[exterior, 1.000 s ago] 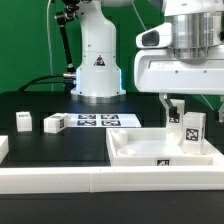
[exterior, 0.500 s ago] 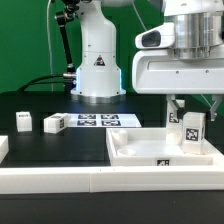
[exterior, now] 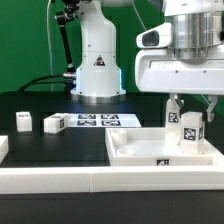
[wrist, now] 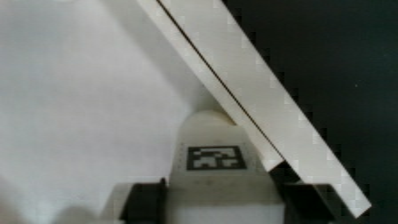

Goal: Assemble square table

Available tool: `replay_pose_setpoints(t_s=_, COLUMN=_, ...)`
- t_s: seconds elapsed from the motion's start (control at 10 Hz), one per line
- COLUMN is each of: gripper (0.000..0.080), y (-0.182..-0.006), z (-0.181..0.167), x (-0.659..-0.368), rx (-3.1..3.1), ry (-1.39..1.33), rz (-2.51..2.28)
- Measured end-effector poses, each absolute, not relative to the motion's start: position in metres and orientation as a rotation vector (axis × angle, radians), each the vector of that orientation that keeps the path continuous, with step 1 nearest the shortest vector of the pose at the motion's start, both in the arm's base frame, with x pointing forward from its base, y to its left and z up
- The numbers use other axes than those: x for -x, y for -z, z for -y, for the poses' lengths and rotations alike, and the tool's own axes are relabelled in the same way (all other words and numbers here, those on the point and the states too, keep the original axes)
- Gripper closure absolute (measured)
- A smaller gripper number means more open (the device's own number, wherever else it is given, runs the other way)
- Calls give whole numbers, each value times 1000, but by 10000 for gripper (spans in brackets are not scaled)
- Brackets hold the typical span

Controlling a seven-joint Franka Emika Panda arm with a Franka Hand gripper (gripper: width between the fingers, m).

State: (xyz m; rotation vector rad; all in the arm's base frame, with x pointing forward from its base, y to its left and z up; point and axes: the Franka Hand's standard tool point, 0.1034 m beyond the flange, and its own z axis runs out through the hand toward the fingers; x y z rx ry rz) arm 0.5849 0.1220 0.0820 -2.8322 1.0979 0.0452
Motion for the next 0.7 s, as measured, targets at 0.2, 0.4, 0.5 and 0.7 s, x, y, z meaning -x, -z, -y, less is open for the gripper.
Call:
replay_pose_setpoints(t_s=0.2, gripper=512, y=-82, z=-122, x=-586, rx=2709, ry=-47, rz=-1354)
replay_pose_setpoints(t_s=0.4, gripper=511, y=-82, z=-124, x=-587, rx=2559, ry=-47, rz=-1597)
replay_pose_setpoints(t_s=0.5, gripper=511, y=-82, z=-126, x=-589, rx=2484, ry=-35, rz=-1701)
replay_pose_setpoints(t_s=0.7, gripper=511, y=-82, z=-127, x=-590, rx=2339, ry=-28, rz=-1867)
